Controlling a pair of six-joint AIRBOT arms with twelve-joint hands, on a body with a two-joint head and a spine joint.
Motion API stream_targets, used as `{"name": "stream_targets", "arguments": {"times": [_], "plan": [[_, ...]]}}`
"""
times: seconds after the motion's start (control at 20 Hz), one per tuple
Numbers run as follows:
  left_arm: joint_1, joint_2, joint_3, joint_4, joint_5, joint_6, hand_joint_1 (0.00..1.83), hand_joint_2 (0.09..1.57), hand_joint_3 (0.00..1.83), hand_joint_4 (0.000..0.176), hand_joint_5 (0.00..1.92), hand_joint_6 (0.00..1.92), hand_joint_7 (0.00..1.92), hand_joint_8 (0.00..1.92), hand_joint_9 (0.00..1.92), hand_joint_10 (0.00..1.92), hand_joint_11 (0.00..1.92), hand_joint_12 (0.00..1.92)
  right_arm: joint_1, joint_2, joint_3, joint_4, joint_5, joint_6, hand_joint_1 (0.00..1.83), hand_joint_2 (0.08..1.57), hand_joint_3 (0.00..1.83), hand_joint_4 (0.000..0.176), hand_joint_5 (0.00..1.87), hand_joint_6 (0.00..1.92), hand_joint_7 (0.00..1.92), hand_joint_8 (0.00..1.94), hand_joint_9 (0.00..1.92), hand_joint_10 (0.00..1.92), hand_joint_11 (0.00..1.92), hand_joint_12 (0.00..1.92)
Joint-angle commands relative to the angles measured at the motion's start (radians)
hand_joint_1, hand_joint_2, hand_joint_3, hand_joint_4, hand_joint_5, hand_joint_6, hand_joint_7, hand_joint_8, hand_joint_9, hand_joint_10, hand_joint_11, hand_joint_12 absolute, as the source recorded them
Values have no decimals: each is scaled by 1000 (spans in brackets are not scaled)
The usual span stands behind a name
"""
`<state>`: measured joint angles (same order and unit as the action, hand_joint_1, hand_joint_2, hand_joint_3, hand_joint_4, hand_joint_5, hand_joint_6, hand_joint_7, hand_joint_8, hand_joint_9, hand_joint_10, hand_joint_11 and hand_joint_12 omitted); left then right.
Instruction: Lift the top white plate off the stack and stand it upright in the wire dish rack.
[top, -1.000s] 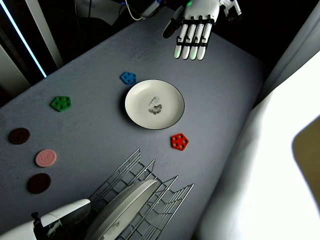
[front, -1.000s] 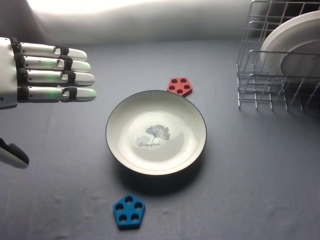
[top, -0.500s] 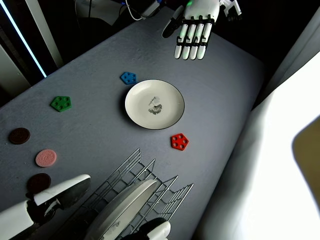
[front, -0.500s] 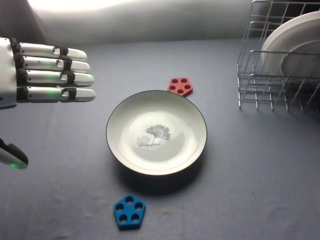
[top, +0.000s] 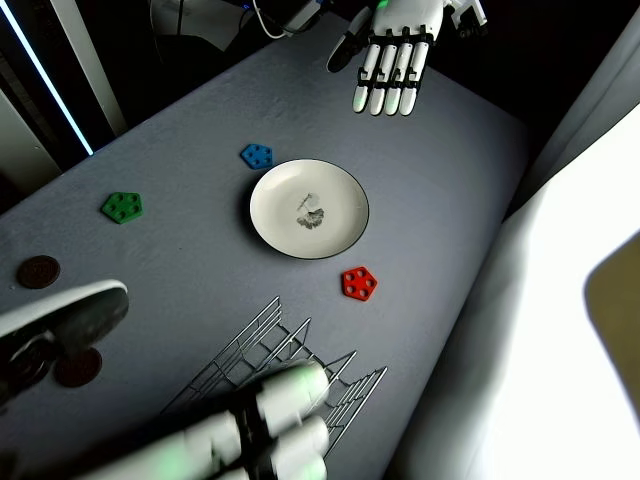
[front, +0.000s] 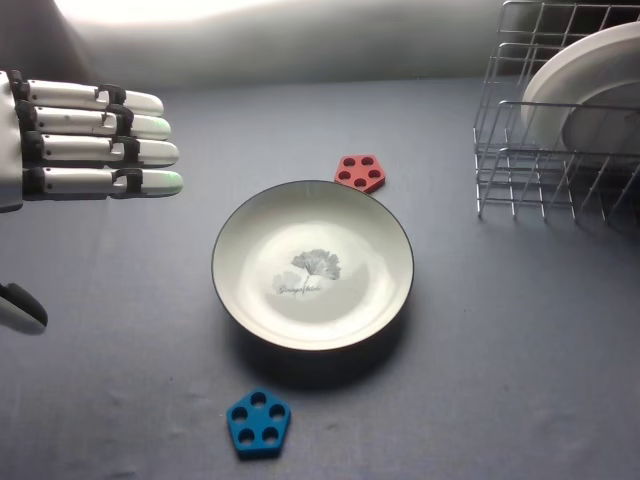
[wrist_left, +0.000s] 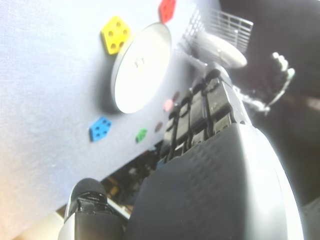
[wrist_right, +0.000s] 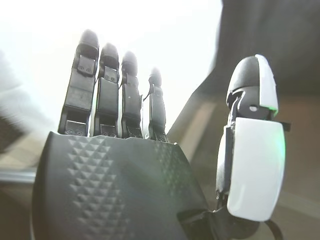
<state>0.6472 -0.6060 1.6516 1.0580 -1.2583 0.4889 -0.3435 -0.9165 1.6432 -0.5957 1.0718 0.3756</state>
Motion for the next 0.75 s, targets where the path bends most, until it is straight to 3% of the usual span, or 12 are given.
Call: {"name": "stream_targets", "arguments": {"times": [0.0,0.15,0.4,0.5,0.55,0.65,0.7], "plan": [[-17,10,0,-86,-70,-2,24,971,0,0,21,5,58,5,63,8,99,12,21,31,-15,81,54,-20,792,921,0,82,330,2,340,1,367,0,428,2],[-17,11,-1,-86,-71,-3,28,977,2,0,3,0,59,4,69,8,84,5,59,68,-122,25,-10,-142,751,936,3,83,305,0,338,1,346,0,426,5],[-17,11,-1,-85,-68,-2,2,978,2,0,0,0,30,0,41,0,66,0,87,116,-282,-66,-71,-403,746,952,8,69,281,0,302,0,318,0,396,0],[-17,11,0,-85,-68,-2,6,980,2,0,1,0,42,5,53,5,77,5,98,124,-327,-103,-103,-459,760,955,7,59,285,2,286,0,301,0,392,0],[-17,11,0,-85,-68,-2,16,980,2,0,23,8,61,11,69,10,101,16,103,124,-346,-124,-115,-479,727,963,7,78,260,8,264,6,296,8,406,8],[-17,11,0,-85,-68,-2,0,978,0,0,26,5,55,4,56,1,88,10,104,124,-387,-159,-133,-519,732,952,0,83,274,10,311,19,331,17,419,13],[-17,12,1,-85,-69,-3,0,966,0,0,19,2,44,0,47,0,83,8,103,124,-407,-179,-140,-529,734,953,0,77,276,10,304,14,329,14,407,8]]}}
